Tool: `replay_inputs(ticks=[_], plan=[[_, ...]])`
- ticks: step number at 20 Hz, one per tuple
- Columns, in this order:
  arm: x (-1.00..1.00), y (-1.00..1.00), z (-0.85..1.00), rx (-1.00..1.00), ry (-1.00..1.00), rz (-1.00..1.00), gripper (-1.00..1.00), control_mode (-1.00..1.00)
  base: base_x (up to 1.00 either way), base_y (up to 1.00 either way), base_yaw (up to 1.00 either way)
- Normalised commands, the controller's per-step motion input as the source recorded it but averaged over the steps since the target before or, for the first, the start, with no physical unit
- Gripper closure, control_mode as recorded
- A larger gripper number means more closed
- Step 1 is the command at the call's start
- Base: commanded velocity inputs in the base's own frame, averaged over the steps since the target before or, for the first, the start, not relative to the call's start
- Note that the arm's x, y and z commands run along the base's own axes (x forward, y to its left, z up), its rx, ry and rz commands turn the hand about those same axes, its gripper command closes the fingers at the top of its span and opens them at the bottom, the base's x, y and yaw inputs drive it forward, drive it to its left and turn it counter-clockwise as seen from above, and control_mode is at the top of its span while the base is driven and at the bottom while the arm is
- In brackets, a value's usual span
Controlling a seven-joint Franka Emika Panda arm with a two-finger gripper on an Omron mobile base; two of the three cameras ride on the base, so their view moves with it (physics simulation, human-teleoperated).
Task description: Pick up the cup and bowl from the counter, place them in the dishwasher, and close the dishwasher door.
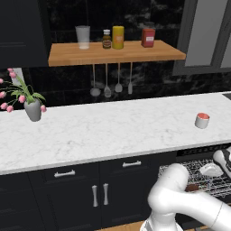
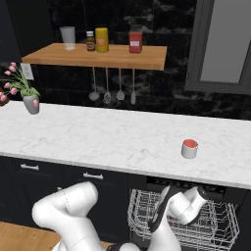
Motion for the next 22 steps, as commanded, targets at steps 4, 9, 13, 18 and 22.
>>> replay_inputs(ticks=[4, 9, 13, 18, 22], plan=[[-0.56, -0.11, 0.91, 0.04, -0.08, 0.0, -1.0, -1.0, 0.0, 0.0, 0.0], [-0.42, -0.03, 1.0, 0.02, -0.02, 0.0, -1.0, -1.0, 0.0, 0.0, 0.0], [-0.33, 0.0, 1.0, 0.0, 0.0, 0.0, -1.0, -1.0, 0.0, 0.0, 0.0], [-0.13, 0.0, 1.0, 0.0, 0.0, 0.0, -1.0, -1.0, 0.0, 0.0, 0.0], [0.22, 0.0, 0.95, -0.03, 0.0, 0.0, -1.0, -1.0, 0.0, 0.0, 0.0]])
